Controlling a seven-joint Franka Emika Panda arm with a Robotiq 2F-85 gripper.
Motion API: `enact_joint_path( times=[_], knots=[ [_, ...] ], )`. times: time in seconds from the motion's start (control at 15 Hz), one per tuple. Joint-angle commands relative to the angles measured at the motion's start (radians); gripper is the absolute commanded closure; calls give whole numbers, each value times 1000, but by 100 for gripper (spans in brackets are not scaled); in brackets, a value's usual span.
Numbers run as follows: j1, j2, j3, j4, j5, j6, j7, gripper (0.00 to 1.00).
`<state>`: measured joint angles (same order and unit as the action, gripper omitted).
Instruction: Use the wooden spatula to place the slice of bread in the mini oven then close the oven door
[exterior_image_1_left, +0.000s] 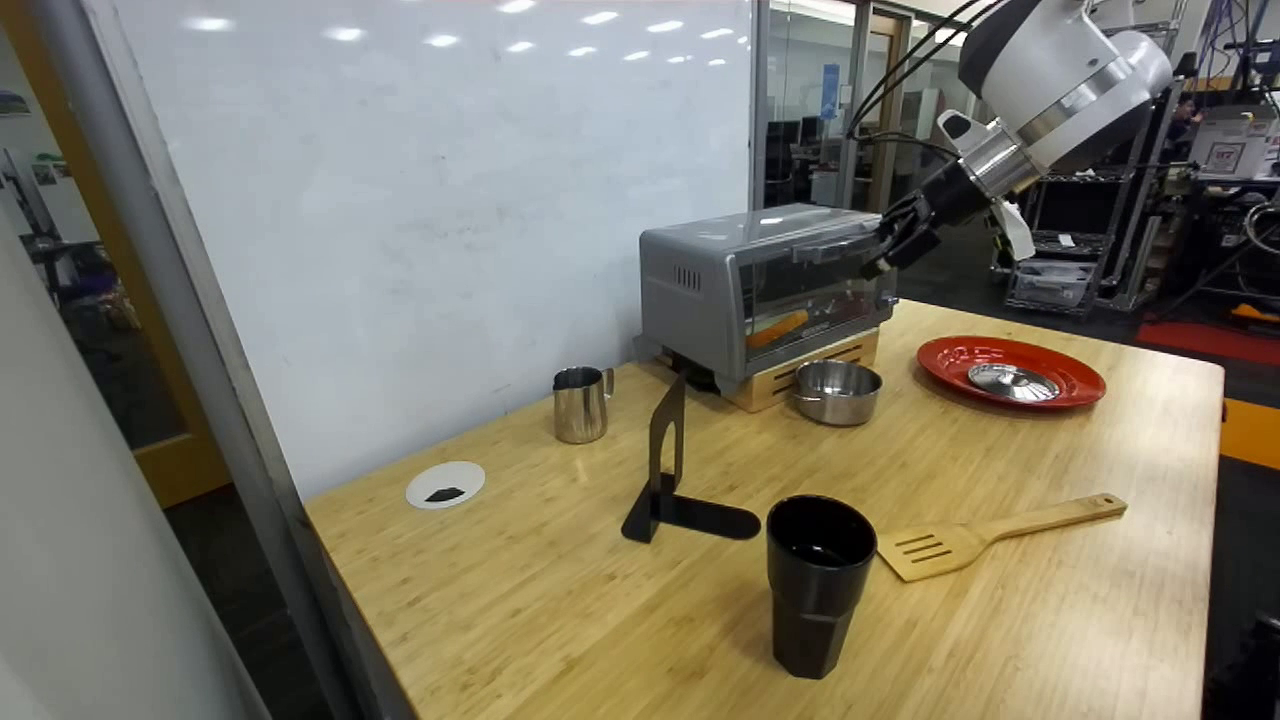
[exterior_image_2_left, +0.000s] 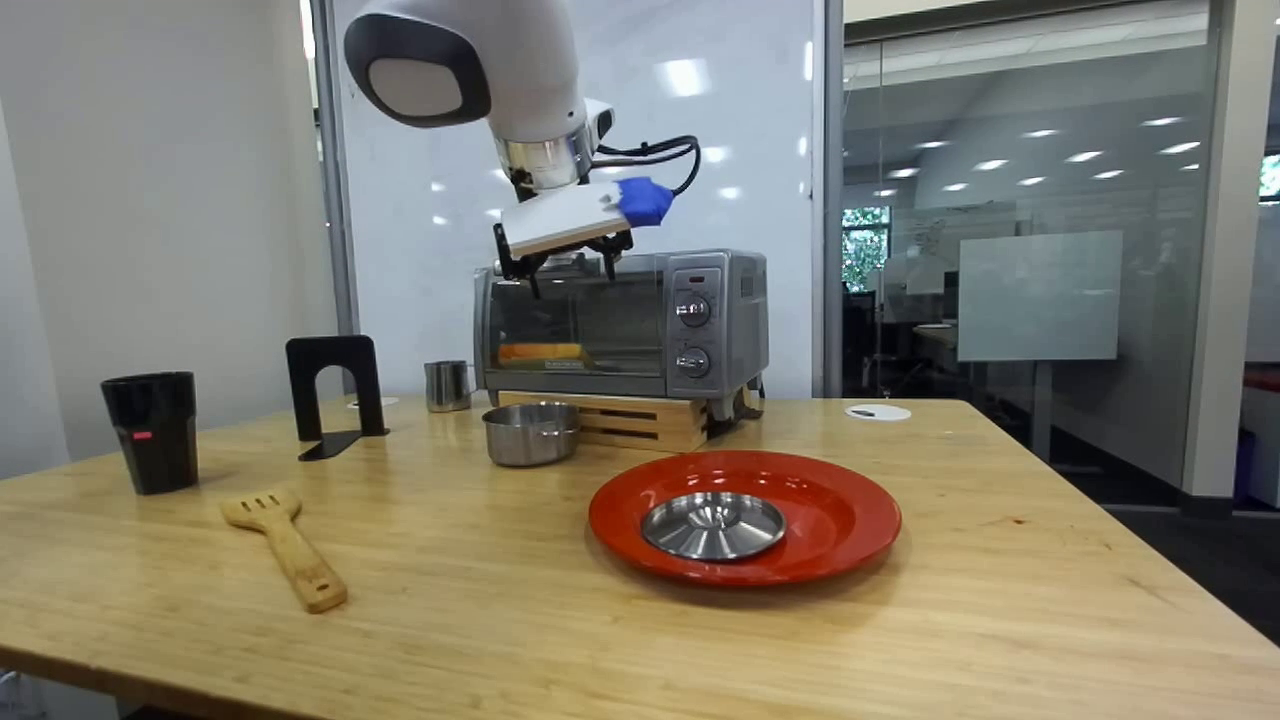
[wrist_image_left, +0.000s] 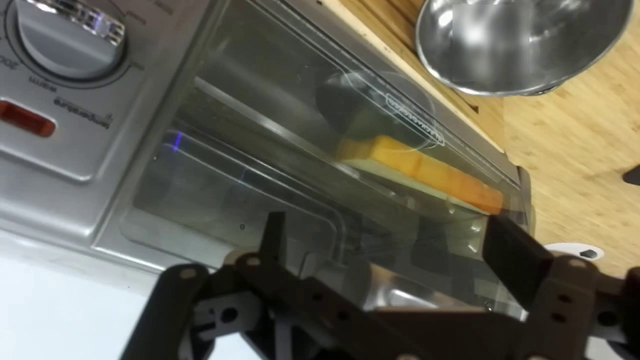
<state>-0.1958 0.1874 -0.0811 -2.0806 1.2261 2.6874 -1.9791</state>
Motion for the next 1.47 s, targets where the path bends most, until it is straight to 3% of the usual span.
enact_joint_path(
  times=[0.0,0.47,0.87,0.93,1.4],
  knots=[
    [7,-19,23,-26,109,85,-137,0],
    [8,-8,41,-10,286,160,-348,0],
    [16,8,41,41,643,208,-793,0],
    [44,-2,10,70,522,206,-665,0],
    [62,13,-6,189,386,208,-619,0]
  ],
)
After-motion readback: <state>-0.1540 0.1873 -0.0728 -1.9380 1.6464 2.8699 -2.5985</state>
